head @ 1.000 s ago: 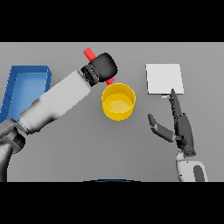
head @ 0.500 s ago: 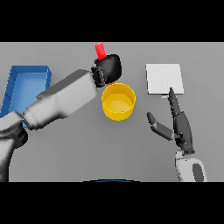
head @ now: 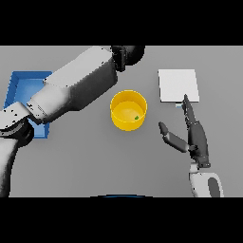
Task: Pick up the red beaker and tilt it to pour out 1 green nut into yellow bowl. Pick up the yellow bowl and place it on the metallic measuring scale.
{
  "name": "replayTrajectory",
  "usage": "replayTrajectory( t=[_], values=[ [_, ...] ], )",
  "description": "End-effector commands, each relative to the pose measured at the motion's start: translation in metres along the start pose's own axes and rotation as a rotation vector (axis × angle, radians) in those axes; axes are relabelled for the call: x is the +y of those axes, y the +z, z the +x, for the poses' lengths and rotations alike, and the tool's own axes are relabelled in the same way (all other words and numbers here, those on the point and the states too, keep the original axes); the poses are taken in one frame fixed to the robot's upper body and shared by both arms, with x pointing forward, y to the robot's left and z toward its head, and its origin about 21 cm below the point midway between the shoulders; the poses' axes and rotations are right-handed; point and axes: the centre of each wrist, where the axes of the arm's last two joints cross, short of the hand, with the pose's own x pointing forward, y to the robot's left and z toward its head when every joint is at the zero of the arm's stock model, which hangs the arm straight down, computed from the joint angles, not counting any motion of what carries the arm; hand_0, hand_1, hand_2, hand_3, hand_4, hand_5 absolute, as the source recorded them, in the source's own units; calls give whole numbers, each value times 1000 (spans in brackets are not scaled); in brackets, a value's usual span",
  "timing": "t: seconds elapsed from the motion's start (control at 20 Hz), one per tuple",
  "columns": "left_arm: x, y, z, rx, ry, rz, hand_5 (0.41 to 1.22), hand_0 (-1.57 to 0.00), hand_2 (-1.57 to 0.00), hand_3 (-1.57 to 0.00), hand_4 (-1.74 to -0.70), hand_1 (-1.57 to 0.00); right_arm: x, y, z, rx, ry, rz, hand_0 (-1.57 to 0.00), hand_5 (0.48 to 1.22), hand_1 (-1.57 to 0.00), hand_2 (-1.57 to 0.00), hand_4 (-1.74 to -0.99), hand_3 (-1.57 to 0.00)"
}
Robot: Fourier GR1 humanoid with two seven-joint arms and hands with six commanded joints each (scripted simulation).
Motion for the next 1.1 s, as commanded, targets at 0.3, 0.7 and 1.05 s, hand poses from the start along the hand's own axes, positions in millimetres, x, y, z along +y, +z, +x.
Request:
replayTrajectory(
  t=[0.3, 0.7, 1.05],
  values=[
    [-38, 56, -123, 362, 399, -32, 1221, -1571, -1571, -1571, -1728, -1571, 0, -3, 1, -28, -25, 36, 1, 563, 1, 1, -1104, 1],
    [-202, 140, -138, 739, 1493, 52, 1221, -1571, -1571, -1545, -1739, -1571, -2, -9, -1, -20, -6, 59, 1, 601, 1, 1, -1125, 1],
    [-289, 149, -48, 1129, 1876, -21, 1221, -1571, -1571, -1566, -1741, -1571, -3, -9, -4, -25, 25, 87, 1, 640, 1, 1, -1133, 1]
  ],
)
